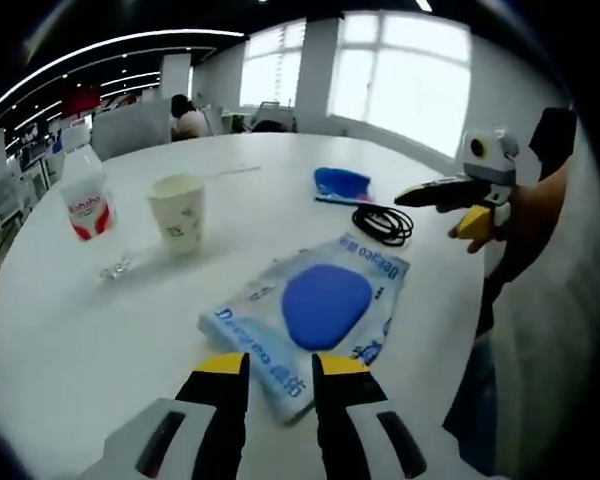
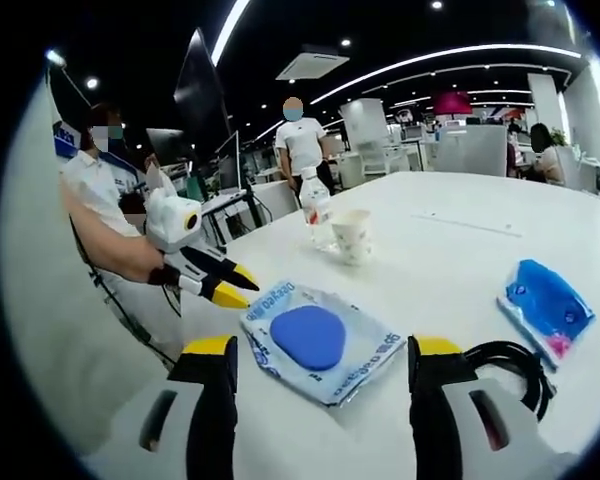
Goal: Arrange the tabletop items into an orderly group along one side of the table until the central work area is clear of visible clutter.
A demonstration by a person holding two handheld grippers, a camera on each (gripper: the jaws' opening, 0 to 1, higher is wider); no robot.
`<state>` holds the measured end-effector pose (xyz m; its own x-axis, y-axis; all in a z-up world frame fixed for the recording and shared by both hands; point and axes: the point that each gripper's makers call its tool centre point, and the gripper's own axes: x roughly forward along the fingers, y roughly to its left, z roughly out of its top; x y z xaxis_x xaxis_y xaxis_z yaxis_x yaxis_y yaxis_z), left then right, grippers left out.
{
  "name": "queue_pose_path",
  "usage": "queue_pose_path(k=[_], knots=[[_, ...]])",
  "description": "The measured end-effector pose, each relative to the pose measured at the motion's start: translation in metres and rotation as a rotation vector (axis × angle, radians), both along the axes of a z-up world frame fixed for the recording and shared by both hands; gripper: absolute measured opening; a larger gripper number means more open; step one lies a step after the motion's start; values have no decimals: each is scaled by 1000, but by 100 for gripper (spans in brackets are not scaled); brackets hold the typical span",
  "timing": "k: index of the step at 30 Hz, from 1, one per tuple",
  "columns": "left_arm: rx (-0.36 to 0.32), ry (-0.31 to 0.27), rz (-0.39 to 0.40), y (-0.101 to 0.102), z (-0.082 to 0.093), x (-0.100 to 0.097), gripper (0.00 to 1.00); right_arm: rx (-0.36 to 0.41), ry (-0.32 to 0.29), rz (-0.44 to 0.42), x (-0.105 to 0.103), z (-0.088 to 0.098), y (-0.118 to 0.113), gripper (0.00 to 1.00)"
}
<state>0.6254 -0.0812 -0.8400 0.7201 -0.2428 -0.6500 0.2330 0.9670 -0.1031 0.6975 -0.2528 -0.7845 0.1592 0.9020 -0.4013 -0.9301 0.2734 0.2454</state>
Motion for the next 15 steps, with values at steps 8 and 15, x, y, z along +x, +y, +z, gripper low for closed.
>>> queue_pose_path(k=[8,15], knots=[[-48,34,56,5,-7,0,23,-34,79,-36,4,-16,-2,61],[-97,52,98,5,-10,0,22,-55,132,-56,5,-26,0,57]])
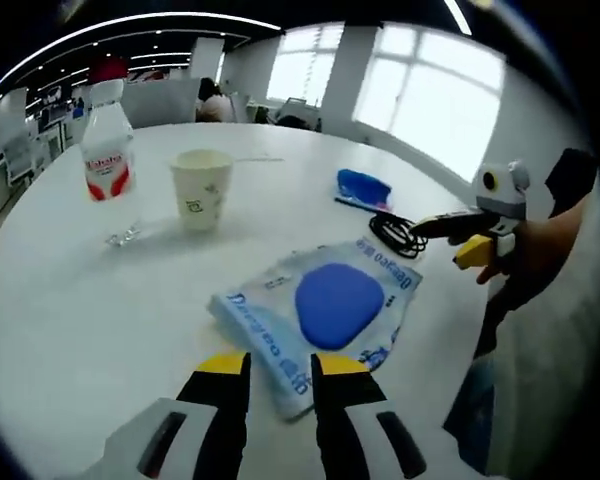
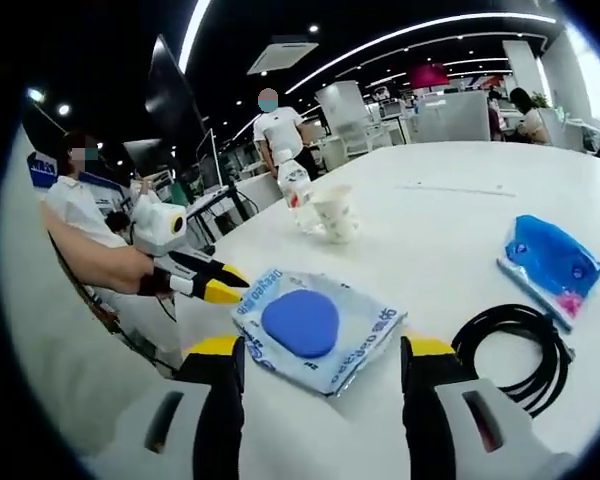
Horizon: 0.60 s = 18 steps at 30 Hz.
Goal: Arrange the tabletop items into an orderly group along one side of the table until the central work area is clear of visible clutter.
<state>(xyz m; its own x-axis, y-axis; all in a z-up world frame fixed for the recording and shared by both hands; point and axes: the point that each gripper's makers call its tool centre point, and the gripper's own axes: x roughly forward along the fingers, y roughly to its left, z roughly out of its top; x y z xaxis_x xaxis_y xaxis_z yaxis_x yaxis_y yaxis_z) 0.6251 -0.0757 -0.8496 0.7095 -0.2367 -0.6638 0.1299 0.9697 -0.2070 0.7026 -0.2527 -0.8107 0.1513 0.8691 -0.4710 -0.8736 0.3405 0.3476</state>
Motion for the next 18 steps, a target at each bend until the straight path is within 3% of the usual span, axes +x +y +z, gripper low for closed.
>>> queue_pose_path(k=[2,3,12,18], knots=[[-13,13,15,0,-1,-2,22,-16,39,-9,0,-6,2,56],[-51,29,45,2,-5,-3,22,-14,40,-9,0,-6,2,56],[-101,69,94,4,-17,-1,21,-39,133,-52,5,-17,3,52],[-135,85,114,1,-21,1,21,-51,157,-61,7,-22,5,48]])
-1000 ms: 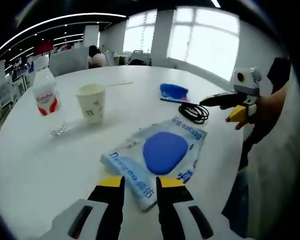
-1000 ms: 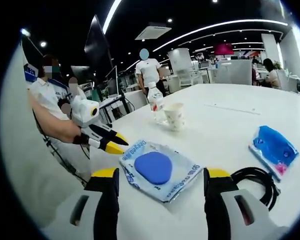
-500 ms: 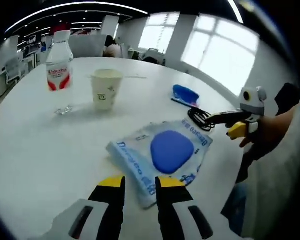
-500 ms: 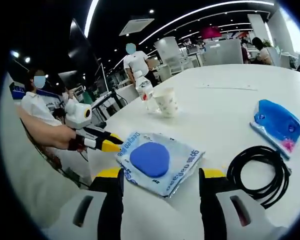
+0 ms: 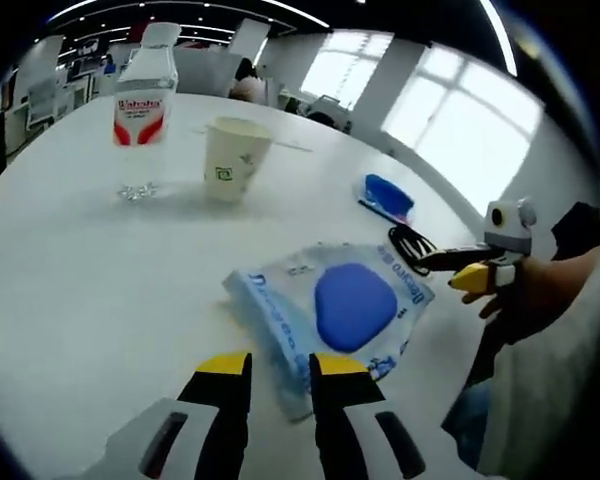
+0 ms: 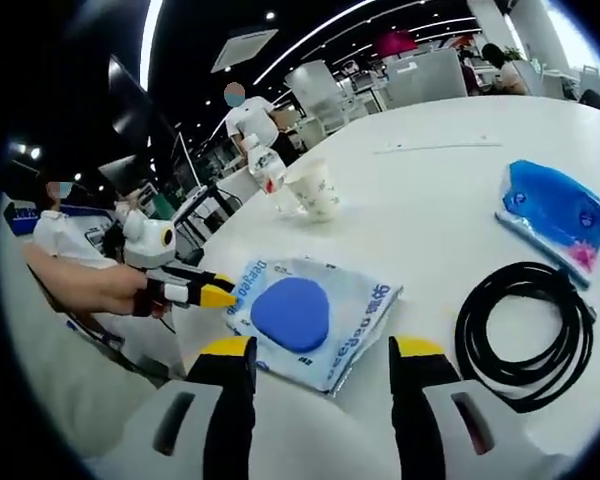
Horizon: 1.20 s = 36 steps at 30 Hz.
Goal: Arrange the tabletop items into an orderly group along one side of the table until the central work area is clear of visible clutter.
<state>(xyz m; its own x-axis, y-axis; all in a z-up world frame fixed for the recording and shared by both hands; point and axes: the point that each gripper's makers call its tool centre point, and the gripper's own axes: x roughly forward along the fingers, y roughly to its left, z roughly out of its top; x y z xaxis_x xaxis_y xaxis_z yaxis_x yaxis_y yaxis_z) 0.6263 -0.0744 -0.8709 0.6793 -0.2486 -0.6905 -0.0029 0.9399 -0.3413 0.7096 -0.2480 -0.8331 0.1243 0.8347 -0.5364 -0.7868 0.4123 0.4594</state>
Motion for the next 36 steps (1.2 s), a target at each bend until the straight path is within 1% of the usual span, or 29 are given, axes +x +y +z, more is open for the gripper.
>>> queue_pose_path(k=[3,6,9,10,11,13,15,18,20,22,25,33,36], knots=[[-11,13,9,3,-3,2,21,-8,22,-7,0,-4,0,48],[-17,23,27,4,-5,5,16,-23,58,-25,1,-9,0,46],[-21,21,26,0,-2,8,16,-15,85,-45,2,-9,2,45],[-27,21,29,-1,-2,8,16,-18,88,-46,4,-12,2,44],[-32,22,30,-1,-2,8,16,-37,109,-55,5,-17,0,42],[-38,25,30,0,-2,8,15,-36,119,-61,6,-17,2,41],[-46,26,33,0,-2,8,14,-32,111,-59,7,-18,2,40],[-56,31,36,0,-2,9,13,-43,129,-68,8,-21,2,38],[-62,34,37,-1,-2,9,13,-47,124,-65,8,-22,2,36],[-65,36,37,-1,-3,10,12,-52,139,-73,9,-25,2,35],[-73,40,37,-2,-3,10,10,-56,138,-76,8,-24,2,34],[-91,59,40,-2,-3,12,9,-109,149,-90,11,-33,-1,23],[-98,62,42,-4,-4,12,8,-114,149,-89,10,-35,-2,20]])
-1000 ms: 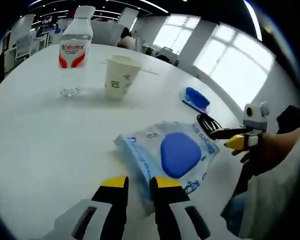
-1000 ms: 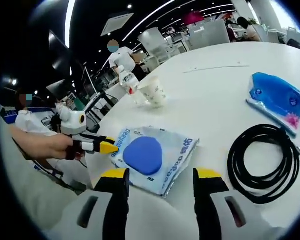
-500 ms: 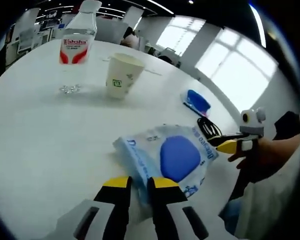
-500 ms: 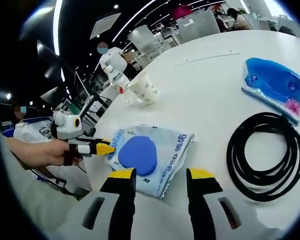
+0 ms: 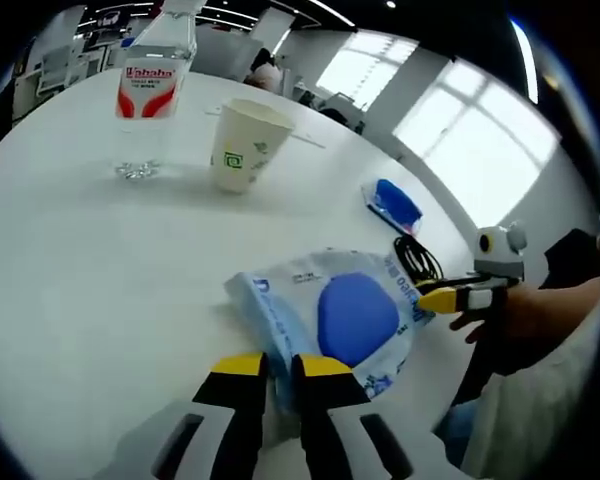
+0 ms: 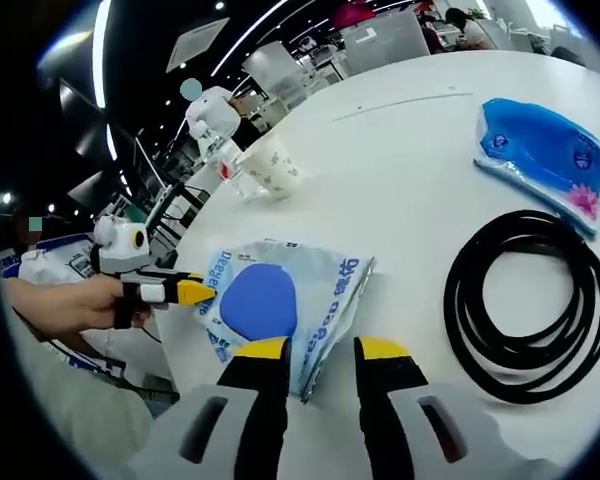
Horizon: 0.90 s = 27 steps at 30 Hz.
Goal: Arrange the tabletop items into an orderly group along one side of the table until the central work area is clear of visible clutter.
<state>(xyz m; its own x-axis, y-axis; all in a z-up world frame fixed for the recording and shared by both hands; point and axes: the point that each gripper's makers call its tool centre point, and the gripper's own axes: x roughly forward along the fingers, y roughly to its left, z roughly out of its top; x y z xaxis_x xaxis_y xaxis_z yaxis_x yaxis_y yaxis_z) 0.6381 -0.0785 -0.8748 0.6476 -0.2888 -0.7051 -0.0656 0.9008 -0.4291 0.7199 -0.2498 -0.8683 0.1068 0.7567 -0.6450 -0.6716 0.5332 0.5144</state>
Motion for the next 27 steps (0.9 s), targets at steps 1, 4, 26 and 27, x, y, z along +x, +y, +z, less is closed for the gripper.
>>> queue_pose_path(k=[1,4,26,27], knots=[[-2,2,0,-1,0,0,8,-4,4,1,0,-1,0,20],[-10,4,1,-2,0,1,7,-15,2,1,3,-1,-1,16],[-22,-7,-26,-7,2,5,4,-40,14,-3,2,-8,-7,5],[-22,-8,-28,-8,2,5,4,-38,18,-6,2,-8,-7,4]])
